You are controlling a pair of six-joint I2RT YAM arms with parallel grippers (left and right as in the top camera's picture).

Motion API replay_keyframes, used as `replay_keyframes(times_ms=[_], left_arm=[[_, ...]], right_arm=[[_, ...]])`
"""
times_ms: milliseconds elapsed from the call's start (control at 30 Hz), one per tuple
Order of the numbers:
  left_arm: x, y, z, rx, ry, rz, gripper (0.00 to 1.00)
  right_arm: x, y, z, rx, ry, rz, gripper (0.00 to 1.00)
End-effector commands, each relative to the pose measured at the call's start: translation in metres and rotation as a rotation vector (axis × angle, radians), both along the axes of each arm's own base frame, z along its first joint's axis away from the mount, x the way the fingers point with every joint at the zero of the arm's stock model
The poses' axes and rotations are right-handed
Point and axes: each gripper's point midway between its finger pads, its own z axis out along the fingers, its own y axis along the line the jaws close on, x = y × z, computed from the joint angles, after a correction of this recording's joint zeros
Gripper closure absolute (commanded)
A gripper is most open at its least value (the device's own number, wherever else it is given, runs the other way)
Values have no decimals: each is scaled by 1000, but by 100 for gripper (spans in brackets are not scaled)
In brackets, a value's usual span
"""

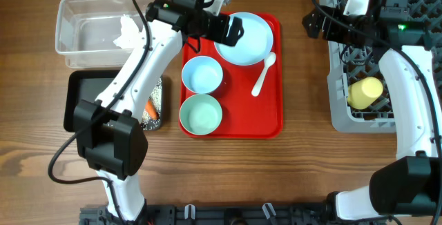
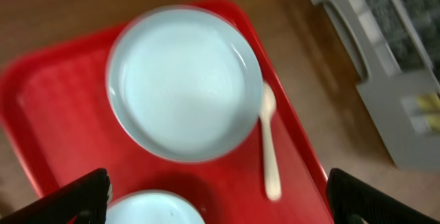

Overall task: Sort waste into correct bins and load items into the dishwasher rack
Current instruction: 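Move the right gripper back to the light-blue plate on the red tray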

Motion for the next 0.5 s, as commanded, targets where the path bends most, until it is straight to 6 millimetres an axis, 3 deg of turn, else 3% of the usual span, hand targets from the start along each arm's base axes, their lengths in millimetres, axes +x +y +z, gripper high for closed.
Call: replay_keyframes(times_ms=[0, 233, 467], left_arm=[[19, 4, -19, 46, -18, 94, 0], [36, 8, -62, 95, 15, 154, 10], [44, 17, -70, 94, 35, 274, 9]], right_arm=[[-1, 6, 11, 10, -29, 28, 0], [-8, 6, 6, 11, 5, 29, 0], [-4, 12, 10, 30, -20, 47, 1]])
